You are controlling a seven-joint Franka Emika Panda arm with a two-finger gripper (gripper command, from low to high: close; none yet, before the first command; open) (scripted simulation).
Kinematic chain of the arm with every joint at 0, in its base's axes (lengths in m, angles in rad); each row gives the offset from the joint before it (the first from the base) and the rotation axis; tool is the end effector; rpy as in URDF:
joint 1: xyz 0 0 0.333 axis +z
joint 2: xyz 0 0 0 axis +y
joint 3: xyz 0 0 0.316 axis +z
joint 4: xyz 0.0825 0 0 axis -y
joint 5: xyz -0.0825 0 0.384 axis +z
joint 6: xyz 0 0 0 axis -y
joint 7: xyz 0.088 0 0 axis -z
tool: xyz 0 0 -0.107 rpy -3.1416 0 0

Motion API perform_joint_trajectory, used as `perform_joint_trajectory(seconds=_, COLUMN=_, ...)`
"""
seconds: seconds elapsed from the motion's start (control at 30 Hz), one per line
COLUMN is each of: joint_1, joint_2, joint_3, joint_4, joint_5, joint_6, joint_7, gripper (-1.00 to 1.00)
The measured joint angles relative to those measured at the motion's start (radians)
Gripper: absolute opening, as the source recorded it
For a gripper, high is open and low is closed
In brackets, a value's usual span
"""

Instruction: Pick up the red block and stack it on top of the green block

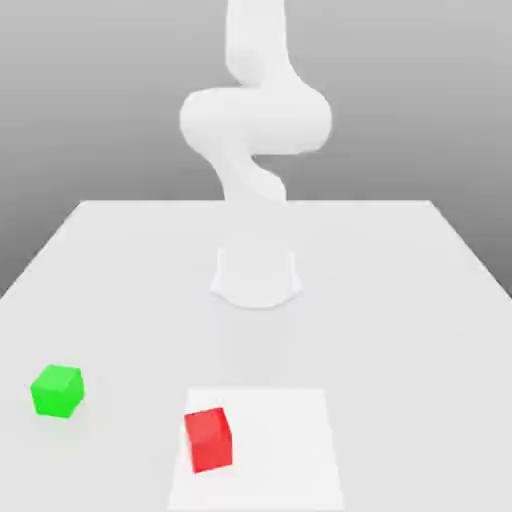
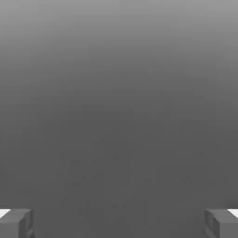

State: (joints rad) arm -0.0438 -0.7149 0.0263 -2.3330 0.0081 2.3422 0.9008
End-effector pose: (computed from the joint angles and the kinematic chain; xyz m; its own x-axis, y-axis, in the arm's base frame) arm 0.3795 -0.0032 0.6680 0.4461 -0.7911 0.4185 -0.6023 -0.6112 -0.5134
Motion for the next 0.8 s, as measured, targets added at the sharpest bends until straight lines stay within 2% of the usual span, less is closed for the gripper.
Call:
perform_joint_trajectory(seconds=0.47, joint_1=-0.209, joint_2=0.479, joint_3=0.134, joint_4=-0.185, joint_5=-0.012, joint_6=0.238, joint_7=0.609, gripper=0.0)
perform_joint_trajectory(seconds=0.8, joint_1=-0.256, joint_2=0.82, joint_3=0.124, joint_4=-0.305, joint_5=-0.055, joint_6=0.413, joint_7=1.038, gripper=0.0)
